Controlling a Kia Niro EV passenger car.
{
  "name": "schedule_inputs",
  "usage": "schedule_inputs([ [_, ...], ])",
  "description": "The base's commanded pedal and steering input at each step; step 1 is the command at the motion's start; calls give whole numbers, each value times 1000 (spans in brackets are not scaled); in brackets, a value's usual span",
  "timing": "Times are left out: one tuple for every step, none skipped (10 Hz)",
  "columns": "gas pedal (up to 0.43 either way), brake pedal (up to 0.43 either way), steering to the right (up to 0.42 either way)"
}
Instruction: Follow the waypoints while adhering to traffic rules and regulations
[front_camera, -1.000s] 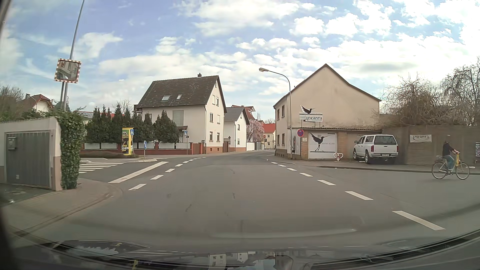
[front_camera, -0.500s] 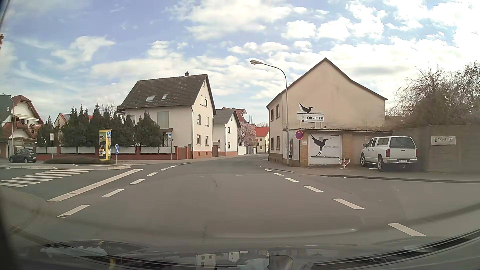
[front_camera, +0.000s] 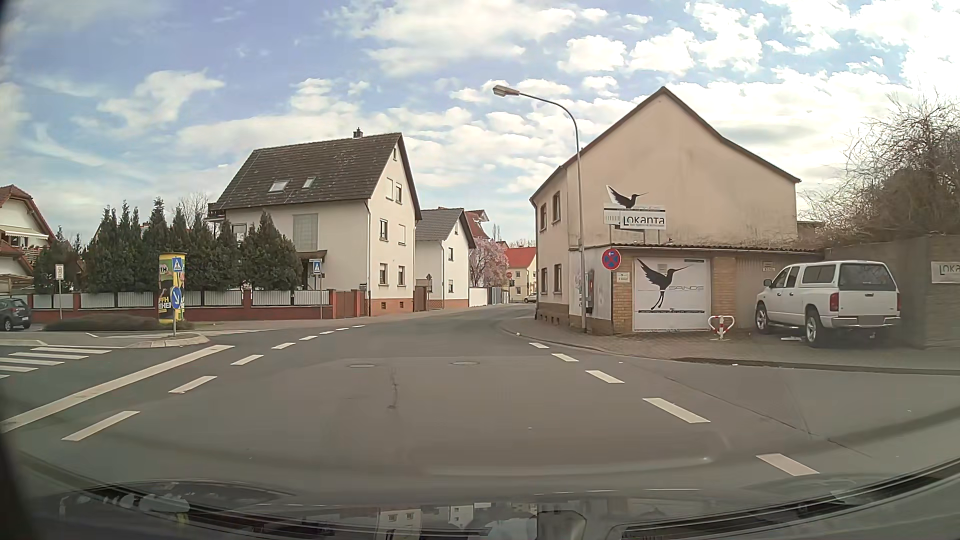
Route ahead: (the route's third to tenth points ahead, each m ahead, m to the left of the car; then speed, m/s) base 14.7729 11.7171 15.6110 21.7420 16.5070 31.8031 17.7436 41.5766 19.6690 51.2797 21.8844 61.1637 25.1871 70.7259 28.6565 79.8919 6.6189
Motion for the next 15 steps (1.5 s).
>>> schedule_inputs([
  [20, 0, -6],
  [20, 0, -10],
  [20, 0, -14],
  [20, 0, -16],
  [20, 0, -21],
  [20, 0, -26],
  [20, 0, -34],
  [28, 0, -47],
  [28, 0, -63],
  [28, 0, -79],
  [28, 0, -97],
  [28, 0, -118],
  [28, 0, -140],
  [28, 0, -161],
  [28, 0, -186],
])
